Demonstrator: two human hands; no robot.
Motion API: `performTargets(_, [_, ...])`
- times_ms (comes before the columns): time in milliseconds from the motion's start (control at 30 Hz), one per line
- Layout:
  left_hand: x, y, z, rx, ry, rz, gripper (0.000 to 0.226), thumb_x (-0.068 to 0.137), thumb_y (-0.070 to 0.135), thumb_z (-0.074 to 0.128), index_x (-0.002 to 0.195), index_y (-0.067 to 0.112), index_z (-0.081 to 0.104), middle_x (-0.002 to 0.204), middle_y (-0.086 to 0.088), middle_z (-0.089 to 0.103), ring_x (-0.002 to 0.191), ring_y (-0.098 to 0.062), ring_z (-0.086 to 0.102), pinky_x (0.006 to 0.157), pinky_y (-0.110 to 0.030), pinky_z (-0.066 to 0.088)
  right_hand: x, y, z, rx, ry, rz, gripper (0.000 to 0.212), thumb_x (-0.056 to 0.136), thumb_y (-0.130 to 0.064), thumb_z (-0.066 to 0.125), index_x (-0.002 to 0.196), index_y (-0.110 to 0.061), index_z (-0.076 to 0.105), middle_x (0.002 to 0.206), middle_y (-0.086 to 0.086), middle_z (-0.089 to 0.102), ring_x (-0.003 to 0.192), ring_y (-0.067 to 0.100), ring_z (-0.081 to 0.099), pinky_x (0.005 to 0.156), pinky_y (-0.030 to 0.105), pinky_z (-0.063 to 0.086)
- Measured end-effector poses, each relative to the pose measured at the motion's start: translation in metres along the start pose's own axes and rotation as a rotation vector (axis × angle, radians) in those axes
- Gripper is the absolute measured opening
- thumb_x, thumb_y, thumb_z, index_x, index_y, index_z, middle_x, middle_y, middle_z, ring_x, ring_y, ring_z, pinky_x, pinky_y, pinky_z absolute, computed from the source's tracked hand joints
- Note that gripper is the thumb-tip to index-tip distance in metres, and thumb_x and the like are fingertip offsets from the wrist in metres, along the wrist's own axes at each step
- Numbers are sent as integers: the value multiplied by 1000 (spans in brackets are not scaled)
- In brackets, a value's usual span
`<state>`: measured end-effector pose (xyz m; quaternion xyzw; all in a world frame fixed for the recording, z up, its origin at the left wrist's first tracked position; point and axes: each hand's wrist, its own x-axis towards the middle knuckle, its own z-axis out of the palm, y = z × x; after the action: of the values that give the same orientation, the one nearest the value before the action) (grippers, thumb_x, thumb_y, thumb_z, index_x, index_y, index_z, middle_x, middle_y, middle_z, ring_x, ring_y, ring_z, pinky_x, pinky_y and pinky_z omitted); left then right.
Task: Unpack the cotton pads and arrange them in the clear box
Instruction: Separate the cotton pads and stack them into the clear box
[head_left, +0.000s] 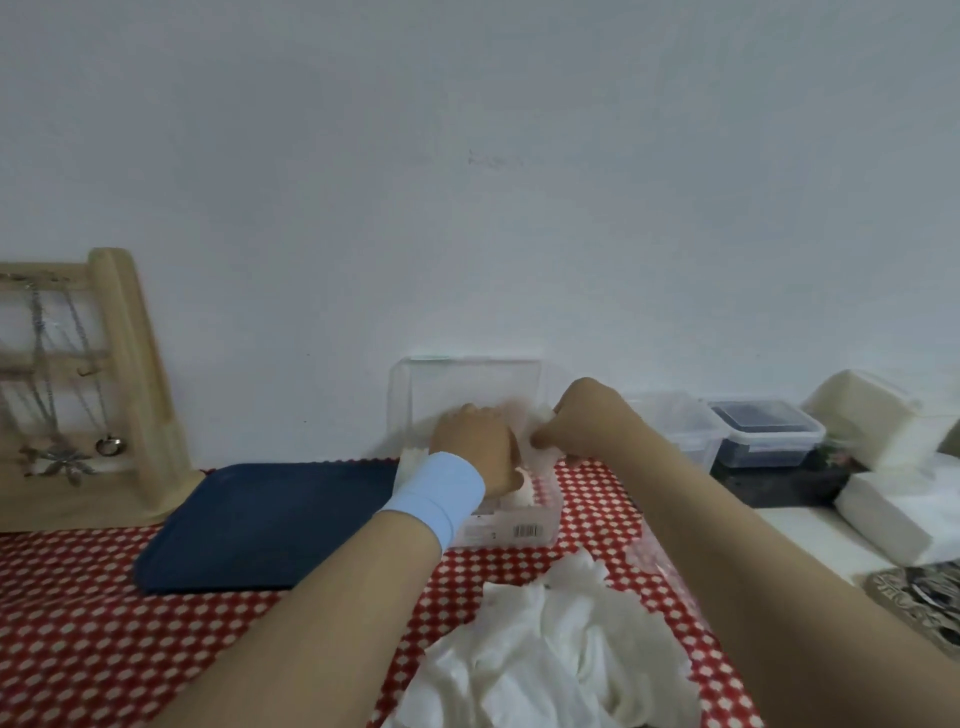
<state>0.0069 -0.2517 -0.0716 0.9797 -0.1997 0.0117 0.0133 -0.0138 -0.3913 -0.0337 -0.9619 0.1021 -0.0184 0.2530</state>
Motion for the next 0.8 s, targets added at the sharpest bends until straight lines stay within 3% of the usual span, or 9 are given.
performTargets(167, [-1,-8,0,77,3,-15,33,86,31,63,119,33,72,117,-1,63,112,-24,56,88,-32,47,-2,-7,16,-248,58,-11,29,78,-31,78,74,-16,54,71,-2,60,60,13,56,50,25,37])
performTargets(433, [-8,-14,2,62,50,-4,25,88,36,62,109,26,73,112,-1,63,107,-24,56,88,-34,50,-7,-36,36,-600,146,-96,27,88,-8,60,69,-16,44,67,-1,47,53,13,43,59,26,40])
performTargets(533, [-16,-21,1,-32,38,38,25,93,44,53,100,27,69,103,-1,55,107,-24,51,87,-36,47,-1,-36,47,-509,56,-46,24,92,-14,59,71,-15,47,69,-1,51,56,13,47,61,26,44])
performTargets(667, [-29,-41,3,-237,2,107,48,97,39,52,144,30,51,139,-2,49,132,-25,41,108,-41,41,0,-35,29,-192,-223,74,20,94,-13,51,74,-7,51,66,5,54,50,16,44,49,25,37])
performTargets(800, [-41,-45,5,-282,-42,115,58,102,46,43,155,25,37,159,1,35,145,-23,31,117,-39,31,-3,-31,11,27,-362,152,24,97,-7,38,98,1,60,88,16,60,47,18,37,47,27,32])
